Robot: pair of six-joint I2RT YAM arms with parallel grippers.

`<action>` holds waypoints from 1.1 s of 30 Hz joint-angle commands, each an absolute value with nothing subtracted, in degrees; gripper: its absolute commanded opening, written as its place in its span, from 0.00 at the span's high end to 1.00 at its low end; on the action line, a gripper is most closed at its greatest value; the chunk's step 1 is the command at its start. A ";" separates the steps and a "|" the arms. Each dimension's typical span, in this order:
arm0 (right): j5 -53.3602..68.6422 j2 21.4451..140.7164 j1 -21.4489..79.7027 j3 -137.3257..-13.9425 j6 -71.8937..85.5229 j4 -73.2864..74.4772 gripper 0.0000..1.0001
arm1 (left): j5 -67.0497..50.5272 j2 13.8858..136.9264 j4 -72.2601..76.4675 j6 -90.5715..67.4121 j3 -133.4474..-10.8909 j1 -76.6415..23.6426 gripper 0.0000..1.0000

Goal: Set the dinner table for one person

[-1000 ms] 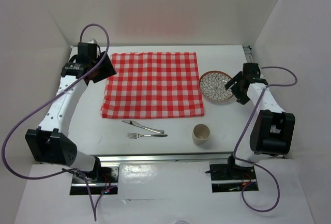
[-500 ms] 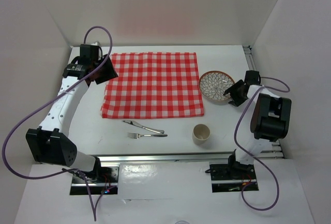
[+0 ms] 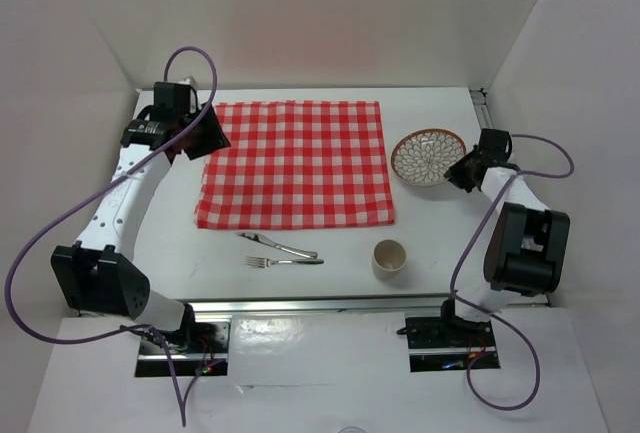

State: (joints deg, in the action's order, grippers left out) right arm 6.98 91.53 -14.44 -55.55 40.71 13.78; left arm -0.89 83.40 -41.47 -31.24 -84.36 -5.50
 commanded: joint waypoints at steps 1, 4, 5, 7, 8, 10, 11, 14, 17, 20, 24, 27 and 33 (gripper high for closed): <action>5.36 82.09 -10.30 -62.91 37.28 8.88 1.00 | -5.09 83.32 -40.69 -30.23 -86.84 -5.71 0.42; 8.07 85.41 -4.23 -71.08 34.90 11.34 1.00 | -5.10 83.32 -40.69 -30.85 -86.84 -5.71 0.40; 11.65 86.73 -0.91 -74.50 34.20 11.34 1.00 | -5.10 83.32 -41.30 -30.85 -86.84 -5.71 0.40; 13.09 90.24 3.40 -76.89 33.58 12.04 1.00 | -3.70 83.32 -42.27 -31.38 -87.36 -5.71 0.38; 13.10 91.48 5.60 -77.95 33.57 11.43 1.00 | -2.47 83.32 -43.06 -32.68 -88.76 -5.71 0.38; 13.10 94.64 11.50 -81.38 33.57 11.43 1.00 | -1.15 82.71 -45.26 -33.92 -89.47 -5.71 0.38; 13.10 98.05 13.08 -82.69 33.57 12.03 1.00 | -0.36 82.71 -45.79 -34.53 -89.47 -5.71 0.38; 20.54 104.12 16.52 -87.53 34.27 12.04 1.00 | 2.19 79.81 -45.79 -35.60 -89.47 -5.71 0.38; 21.45 107.30 18.89 -88.59 36.65 9.50 1.00 | 4.39 76.39 -45.79 -37.00 -88.69 -5.71 0.38; 21.45 109.94 20.13 -88.59 38.14 8.27 1.00 | 4.39 74.36 -44.30 -37.00 -87.11 -5.71 0.37; 23.46 113.11 21.35 -88.07 41.04 6.16 1.00 | 3.87 73.65 -44.30 -37.00 -86.57 -5.71 0.37; 23.47 114.52 21.36 -86.58 41.92 4.57 1.00 | 2.73 74.17 -44.30 -37.00 -86.05 -5.19 0.37; 26.89 118.91 21.36 -87.28 43.68 4.56 1.00 | 2.11 74.18 -44.82 -36.47 -85.52 -5.19 0.37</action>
State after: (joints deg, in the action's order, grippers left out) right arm 20.45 118.30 21.12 -84.79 40.53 12.12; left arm 2.74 74.19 -45.50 -36.36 -85.73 -5.45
